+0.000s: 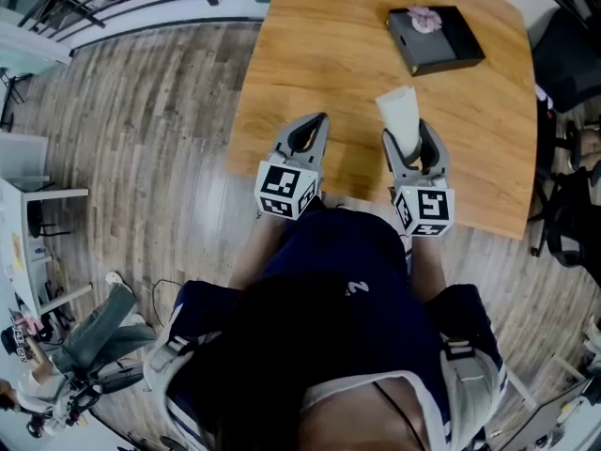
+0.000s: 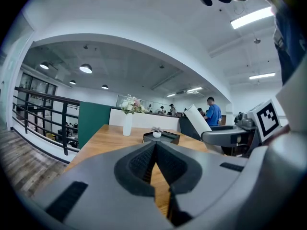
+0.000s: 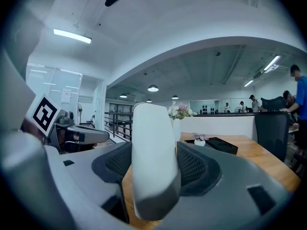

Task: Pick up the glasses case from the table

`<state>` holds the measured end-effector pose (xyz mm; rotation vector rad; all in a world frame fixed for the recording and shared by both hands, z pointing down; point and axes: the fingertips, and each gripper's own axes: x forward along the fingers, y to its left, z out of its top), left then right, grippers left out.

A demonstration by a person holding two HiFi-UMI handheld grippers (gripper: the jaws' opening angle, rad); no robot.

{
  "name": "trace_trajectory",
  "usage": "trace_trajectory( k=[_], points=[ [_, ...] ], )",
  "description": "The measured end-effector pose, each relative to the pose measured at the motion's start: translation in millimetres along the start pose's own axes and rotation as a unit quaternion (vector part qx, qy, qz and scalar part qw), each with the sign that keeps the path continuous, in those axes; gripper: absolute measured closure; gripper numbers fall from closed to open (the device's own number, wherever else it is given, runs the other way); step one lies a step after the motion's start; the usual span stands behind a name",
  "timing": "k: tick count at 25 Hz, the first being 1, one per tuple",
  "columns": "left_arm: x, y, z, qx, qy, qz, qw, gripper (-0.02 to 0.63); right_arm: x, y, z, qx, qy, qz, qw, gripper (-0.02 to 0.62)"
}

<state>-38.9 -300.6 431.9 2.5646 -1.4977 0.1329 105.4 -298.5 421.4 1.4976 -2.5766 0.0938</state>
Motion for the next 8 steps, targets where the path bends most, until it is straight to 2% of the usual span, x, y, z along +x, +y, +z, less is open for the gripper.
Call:
trace_trajectory(
  k=[8],
  points=[
    [4.6,0.5,-4.5,-0.004,0.004,0.003,1.0,0.603,0.8,-7.5,-4.2,-0.009,0.009,-0.009,1.0,0.295]
  ],
)
